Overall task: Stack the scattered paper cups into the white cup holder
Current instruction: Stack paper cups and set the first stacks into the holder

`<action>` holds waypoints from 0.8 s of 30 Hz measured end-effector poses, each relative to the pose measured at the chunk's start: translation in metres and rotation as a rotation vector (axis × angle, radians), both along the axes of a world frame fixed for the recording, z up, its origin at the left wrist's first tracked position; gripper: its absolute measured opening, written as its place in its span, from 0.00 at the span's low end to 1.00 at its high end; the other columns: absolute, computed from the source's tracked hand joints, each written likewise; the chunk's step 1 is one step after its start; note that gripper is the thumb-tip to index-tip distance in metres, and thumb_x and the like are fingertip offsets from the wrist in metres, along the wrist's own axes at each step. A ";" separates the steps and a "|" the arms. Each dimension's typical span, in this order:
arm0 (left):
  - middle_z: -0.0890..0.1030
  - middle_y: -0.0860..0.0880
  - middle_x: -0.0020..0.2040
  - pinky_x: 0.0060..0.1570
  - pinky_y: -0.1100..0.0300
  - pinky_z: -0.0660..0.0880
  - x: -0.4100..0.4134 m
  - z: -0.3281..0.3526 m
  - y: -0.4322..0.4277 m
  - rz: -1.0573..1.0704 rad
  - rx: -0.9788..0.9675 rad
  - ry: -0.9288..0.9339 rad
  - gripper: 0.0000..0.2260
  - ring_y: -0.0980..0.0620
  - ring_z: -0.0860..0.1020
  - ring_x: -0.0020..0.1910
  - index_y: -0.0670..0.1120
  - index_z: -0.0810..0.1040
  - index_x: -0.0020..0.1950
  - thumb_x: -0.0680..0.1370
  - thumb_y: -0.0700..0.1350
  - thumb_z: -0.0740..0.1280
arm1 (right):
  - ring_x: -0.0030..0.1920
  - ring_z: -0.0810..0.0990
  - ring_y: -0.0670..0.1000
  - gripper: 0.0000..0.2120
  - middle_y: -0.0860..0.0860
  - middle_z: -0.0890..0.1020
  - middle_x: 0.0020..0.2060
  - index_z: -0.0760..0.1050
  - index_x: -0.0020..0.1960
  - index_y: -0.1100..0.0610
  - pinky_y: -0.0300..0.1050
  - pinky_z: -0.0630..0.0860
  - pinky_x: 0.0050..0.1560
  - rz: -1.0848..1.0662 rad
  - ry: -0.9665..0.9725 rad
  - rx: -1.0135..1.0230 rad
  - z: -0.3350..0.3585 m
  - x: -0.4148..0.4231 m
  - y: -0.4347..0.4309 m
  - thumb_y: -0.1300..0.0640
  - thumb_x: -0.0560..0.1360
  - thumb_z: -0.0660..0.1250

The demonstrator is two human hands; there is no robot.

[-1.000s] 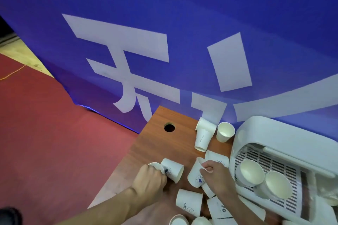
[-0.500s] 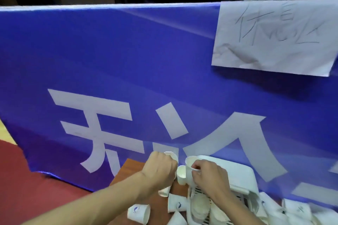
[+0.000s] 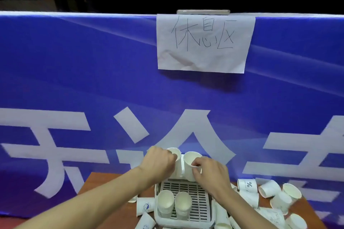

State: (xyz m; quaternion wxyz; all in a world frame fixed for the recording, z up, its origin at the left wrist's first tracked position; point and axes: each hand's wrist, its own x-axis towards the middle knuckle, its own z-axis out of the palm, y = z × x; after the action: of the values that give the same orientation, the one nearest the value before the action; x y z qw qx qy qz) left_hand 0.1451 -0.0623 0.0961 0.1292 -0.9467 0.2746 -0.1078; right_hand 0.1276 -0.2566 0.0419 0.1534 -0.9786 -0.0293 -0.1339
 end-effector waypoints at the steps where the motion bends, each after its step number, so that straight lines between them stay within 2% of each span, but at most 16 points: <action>1: 0.78 0.46 0.38 0.28 0.57 0.58 0.001 -0.005 -0.003 -0.007 -0.003 0.005 0.05 0.43 0.69 0.30 0.47 0.70 0.40 0.76 0.43 0.58 | 0.49 0.80 0.48 0.11 0.42 0.83 0.47 0.78 0.50 0.44 0.45 0.75 0.45 0.003 0.009 0.002 -0.005 -0.003 -0.004 0.49 0.73 0.59; 8: 0.79 0.47 0.37 0.31 0.57 0.63 -0.001 -0.053 -0.002 -0.088 -0.067 0.045 0.09 0.43 0.70 0.30 0.48 0.68 0.39 0.78 0.47 0.56 | 0.50 0.80 0.49 0.12 0.43 0.83 0.48 0.79 0.51 0.44 0.46 0.77 0.48 0.056 0.120 0.054 -0.056 -0.017 -0.014 0.49 0.73 0.59; 13: 0.75 0.51 0.25 0.23 0.63 0.60 -0.006 -0.092 0.016 -0.187 -0.014 0.113 0.12 0.49 0.71 0.21 0.48 0.73 0.30 0.70 0.49 0.70 | 0.47 0.79 0.43 0.11 0.41 0.81 0.48 0.80 0.52 0.43 0.42 0.75 0.43 0.138 0.137 0.074 -0.103 -0.023 -0.009 0.47 0.75 0.59; 17: 0.72 0.51 0.24 0.18 0.64 0.64 0.002 -0.136 0.030 -0.183 -0.032 0.166 0.13 0.49 0.70 0.20 0.48 0.71 0.28 0.67 0.46 0.73 | 0.48 0.79 0.43 0.07 0.41 0.81 0.45 0.81 0.50 0.45 0.43 0.78 0.43 0.182 0.145 0.106 -0.140 -0.020 -0.003 0.49 0.76 0.64; 20: 0.71 0.51 0.23 0.17 0.63 0.64 0.012 -0.161 0.037 -0.187 -0.029 0.210 0.13 0.50 0.69 0.19 0.48 0.71 0.27 0.65 0.45 0.75 | 0.47 0.79 0.43 0.04 0.41 0.81 0.44 0.82 0.49 0.47 0.42 0.79 0.39 0.199 0.115 0.129 -0.164 -0.014 0.003 0.54 0.75 0.70; 22: 0.72 0.52 0.24 0.18 0.64 0.62 0.015 -0.173 0.038 -0.209 -0.009 0.276 0.12 0.51 0.68 0.20 0.49 0.73 0.29 0.66 0.45 0.75 | 0.48 0.79 0.43 0.05 0.41 0.81 0.45 0.82 0.50 0.47 0.42 0.79 0.41 0.201 0.132 0.125 -0.176 -0.010 0.006 0.54 0.76 0.69; 24: 0.74 0.51 0.29 0.22 0.62 0.64 0.017 -0.187 0.039 -0.220 0.027 0.337 0.07 0.51 0.69 0.24 0.48 0.75 0.34 0.69 0.42 0.72 | 0.49 0.78 0.42 0.07 0.39 0.81 0.47 0.81 0.53 0.46 0.39 0.77 0.45 0.191 0.186 0.119 -0.186 -0.005 0.007 0.51 0.77 0.67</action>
State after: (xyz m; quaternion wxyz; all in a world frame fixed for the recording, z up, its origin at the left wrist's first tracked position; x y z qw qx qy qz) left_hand 0.1617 -0.0236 -0.0911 0.0816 -0.9138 0.3957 0.0425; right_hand 0.1226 -0.2496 -0.1437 0.2250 -0.9688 -0.0997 -0.0292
